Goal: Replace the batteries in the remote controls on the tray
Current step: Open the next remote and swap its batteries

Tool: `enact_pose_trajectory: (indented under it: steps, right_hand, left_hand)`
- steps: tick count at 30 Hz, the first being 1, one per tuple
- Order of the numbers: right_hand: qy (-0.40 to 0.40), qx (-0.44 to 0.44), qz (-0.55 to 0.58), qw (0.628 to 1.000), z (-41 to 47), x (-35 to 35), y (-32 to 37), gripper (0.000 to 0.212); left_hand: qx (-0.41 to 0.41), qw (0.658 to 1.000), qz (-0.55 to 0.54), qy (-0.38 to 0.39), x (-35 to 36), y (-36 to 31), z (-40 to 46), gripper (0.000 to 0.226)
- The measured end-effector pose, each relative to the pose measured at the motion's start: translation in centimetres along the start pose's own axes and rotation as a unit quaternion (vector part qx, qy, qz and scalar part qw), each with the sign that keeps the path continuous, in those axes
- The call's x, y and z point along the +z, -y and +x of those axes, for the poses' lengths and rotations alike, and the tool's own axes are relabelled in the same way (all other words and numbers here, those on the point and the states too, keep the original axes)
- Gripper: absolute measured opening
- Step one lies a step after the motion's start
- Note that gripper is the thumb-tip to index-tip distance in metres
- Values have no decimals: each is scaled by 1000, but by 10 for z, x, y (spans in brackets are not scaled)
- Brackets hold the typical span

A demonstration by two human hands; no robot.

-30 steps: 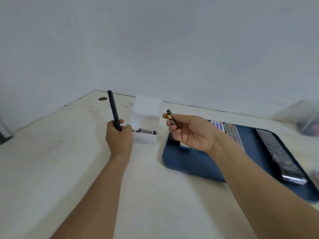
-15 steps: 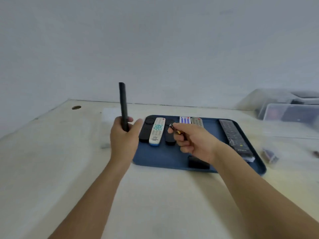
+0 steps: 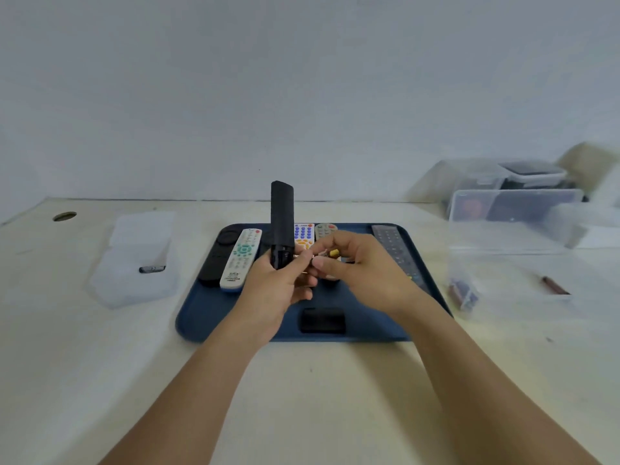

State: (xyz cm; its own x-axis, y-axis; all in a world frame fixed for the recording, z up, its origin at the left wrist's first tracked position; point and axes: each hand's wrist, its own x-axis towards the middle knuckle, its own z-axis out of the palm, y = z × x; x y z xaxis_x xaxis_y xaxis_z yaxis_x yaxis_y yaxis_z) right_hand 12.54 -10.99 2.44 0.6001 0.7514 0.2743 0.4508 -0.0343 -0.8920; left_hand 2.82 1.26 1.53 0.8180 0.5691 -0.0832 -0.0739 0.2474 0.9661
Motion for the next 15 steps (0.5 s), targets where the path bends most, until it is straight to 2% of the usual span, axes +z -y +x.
enact_pose_trajectory:
  steps: [5, 11, 15]
  right_hand:
    - [-99, 39, 109, 988, -1, 7, 3, 10]
    - [-146, 85, 180, 969, 0, 20, 0, 15]
    - [-148, 128, 238, 951, 1, 24, -5, 17]
  left_hand:
    - [-40, 997, -62, 13, 0, 3, 0, 2]
    - [-68, 993, -95, 29, -2, 5, 3, 1]
    - [-87, 989, -109, 43, -5, 6, 3, 11]
